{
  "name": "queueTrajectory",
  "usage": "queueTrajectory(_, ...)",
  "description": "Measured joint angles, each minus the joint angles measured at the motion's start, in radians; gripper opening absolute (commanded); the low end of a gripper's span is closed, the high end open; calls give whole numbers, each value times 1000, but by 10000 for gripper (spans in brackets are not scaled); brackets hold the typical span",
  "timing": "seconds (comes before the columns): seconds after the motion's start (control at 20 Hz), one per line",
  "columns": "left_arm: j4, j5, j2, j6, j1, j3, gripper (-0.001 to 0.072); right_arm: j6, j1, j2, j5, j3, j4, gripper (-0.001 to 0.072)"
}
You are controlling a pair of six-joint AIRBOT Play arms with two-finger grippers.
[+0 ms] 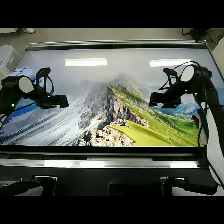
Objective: Fold the clothes and pants, and hang the long-sleeved shirts on hangers.
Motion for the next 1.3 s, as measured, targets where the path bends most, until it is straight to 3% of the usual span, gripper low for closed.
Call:
queueTrajectory(0.35,-43,291,-52,-22,-3,-1,715,3,0,0,-110,0,0,692)
queueTrajectory(0.55,30,743,-79,-16,14,1,720,3,0,0,-225,0,0,691)
queueTrajectory(0.65,88,955,-92,46,45,26,720,3,0,0,-276,0,0,691)
queueTrajectory(0.8,130,1107,-126,84,143,86,720,3,0,0,-327,0,0,690)
queueTrajectory(0.9,135,1131,-152,22,246,116,720,3,0,-1,-344,0,0,672)
queueTrajectory(1.0,110,1075,-186,-172,376,132,720,3,0,-3,-353,0,0,672)
queueTrajectory(1.05,82,1016,-207,-296,446,137,720,3,0,-3,-356,0,0,672)
queueTrajectory(1.15,7,871,-252,-459,565,142,720,3,0,-4,-357,0,0,672)
queueTrajectory(1.3,-153,753,-326,-498,678,146,720,3,1,-5,-346,0,3,673)
